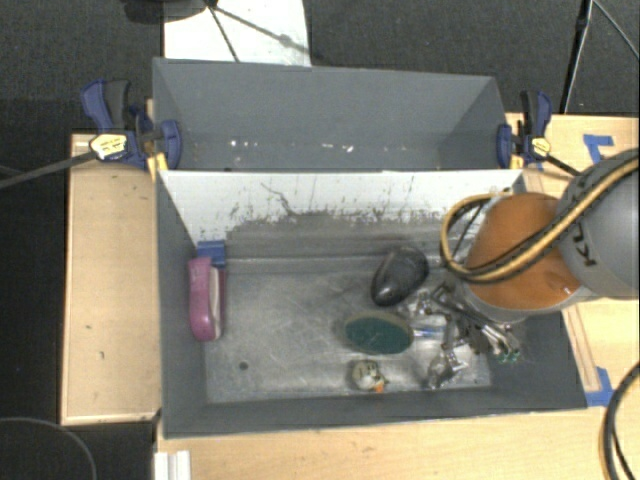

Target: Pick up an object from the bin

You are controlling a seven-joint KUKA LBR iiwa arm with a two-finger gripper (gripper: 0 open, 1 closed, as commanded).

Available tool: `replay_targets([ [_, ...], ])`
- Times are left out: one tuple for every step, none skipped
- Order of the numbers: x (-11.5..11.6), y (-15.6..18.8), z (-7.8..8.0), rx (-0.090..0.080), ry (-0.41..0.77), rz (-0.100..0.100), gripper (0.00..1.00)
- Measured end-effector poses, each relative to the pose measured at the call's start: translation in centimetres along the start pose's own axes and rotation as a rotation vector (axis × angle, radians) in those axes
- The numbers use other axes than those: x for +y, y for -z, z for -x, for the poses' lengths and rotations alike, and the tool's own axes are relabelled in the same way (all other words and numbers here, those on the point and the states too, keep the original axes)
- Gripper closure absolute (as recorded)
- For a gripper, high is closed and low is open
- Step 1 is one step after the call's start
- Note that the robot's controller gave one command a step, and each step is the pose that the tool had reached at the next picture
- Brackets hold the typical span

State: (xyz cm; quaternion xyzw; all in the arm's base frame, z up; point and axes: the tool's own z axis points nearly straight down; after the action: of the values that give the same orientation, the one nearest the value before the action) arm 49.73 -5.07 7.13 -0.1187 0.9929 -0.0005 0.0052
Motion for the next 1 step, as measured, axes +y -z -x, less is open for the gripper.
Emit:
replay_targets([
  [1.49,2.98,-1.61,0.008,0.187,0.003,0.0],
])
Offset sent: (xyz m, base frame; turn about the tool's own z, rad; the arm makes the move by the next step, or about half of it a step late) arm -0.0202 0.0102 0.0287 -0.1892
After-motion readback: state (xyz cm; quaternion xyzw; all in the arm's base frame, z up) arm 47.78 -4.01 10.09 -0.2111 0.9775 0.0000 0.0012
